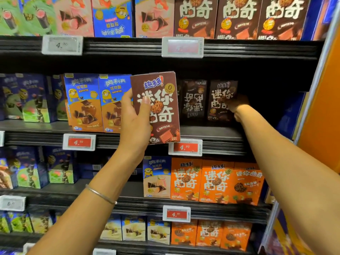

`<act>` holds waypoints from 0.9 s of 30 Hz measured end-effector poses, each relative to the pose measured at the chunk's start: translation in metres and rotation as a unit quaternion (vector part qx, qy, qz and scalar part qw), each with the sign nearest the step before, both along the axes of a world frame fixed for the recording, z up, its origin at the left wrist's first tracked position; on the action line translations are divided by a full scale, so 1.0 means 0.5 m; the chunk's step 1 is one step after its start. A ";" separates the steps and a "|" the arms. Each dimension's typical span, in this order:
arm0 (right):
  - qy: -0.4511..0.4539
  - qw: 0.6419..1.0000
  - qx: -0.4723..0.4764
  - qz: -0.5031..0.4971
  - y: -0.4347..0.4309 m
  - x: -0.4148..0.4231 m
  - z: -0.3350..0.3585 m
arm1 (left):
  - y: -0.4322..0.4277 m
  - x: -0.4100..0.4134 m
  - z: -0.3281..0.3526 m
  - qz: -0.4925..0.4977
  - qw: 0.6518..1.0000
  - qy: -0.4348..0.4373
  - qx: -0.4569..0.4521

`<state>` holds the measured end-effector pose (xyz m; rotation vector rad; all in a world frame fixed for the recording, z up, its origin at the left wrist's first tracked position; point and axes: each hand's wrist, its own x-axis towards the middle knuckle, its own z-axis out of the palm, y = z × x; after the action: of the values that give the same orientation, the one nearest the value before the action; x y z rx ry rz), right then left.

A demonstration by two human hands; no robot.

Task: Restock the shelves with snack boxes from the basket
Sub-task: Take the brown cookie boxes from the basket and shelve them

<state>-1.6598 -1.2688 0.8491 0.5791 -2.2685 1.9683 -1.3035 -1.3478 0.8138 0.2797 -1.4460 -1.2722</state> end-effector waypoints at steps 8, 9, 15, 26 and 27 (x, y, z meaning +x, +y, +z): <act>-0.008 0.999 -0.001 0.042 -0.018 -0.016 0.000 | -0.004 0.008 -0.003 -0.005 1.000 0.003 0.006; -0.008 0.999 -0.003 0.046 -0.020 -0.017 0.000 | -0.004 0.008 -0.002 -0.006 1.000 0.003 0.006; -0.025 0.999 -0.026 0.037 -0.026 -0.011 -0.004 | -0.003 0.009 0.000 -0.005 1.000 -0.002 0.004; -0.046 0.998 -0.021 0.047 -0.014 0.018 0.001 | -0.003 0.014 0.002 -0.017 1.000 -0.008 0.011; -0.052 0.997 -0.031 0.042 -0.011 0.031 0.005 | -0.004 0.015 0.002 -0.018 1.000 -0.008 0.016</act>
<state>-1.6441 -1.2743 0.8517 0.5886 -2.2662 2.1480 -1.2959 -1.3500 0.8149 0.2868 -1.4512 -1.3267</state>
